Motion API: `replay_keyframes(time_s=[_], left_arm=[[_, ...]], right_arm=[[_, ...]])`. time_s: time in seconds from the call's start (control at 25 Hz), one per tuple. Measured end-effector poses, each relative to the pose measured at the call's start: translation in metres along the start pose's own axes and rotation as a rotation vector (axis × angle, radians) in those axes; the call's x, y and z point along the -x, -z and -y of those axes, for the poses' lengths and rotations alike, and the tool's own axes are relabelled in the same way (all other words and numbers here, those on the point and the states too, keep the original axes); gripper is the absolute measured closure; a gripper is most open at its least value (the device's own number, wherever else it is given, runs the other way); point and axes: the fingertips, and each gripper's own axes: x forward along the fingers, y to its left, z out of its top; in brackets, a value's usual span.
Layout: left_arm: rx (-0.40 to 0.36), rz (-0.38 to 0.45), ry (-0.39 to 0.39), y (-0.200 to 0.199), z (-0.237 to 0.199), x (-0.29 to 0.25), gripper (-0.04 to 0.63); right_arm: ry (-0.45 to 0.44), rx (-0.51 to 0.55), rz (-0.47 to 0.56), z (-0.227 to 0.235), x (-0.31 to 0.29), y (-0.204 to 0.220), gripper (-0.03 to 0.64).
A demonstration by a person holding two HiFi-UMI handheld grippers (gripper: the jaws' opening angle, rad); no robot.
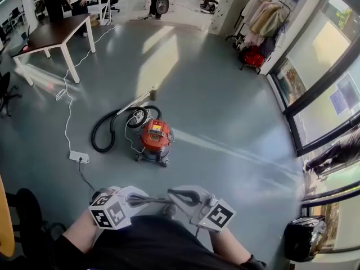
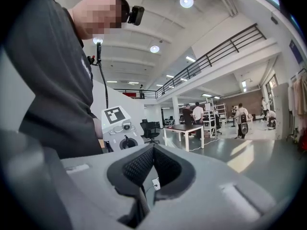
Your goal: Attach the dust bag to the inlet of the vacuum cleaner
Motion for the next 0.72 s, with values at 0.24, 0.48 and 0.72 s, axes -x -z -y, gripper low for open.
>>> replay_keyframes(time_s=[0.24, 0.48, 0.72], left_arm=[[0.009, -0.012, -0.010, -0.009, -0.006, -0.010, 0.554], [0.023, -0.025, -0.030, -0.020, -0.013, -0.028, 0.554], [0.040, -0.054, -0.059, -0.040, -0.018, -0.052, 0.554]], right_arm=[[-0.007, -0.009, 0.013, 0.010, 0.011, 0.001, 0.623], [0.001, -0.037, 0.033, 0.035, 0.033, 0.008, 0.623], [-0.027, -0.048, 0.058, 0.059, 0.063, 0.013, 0.623]])
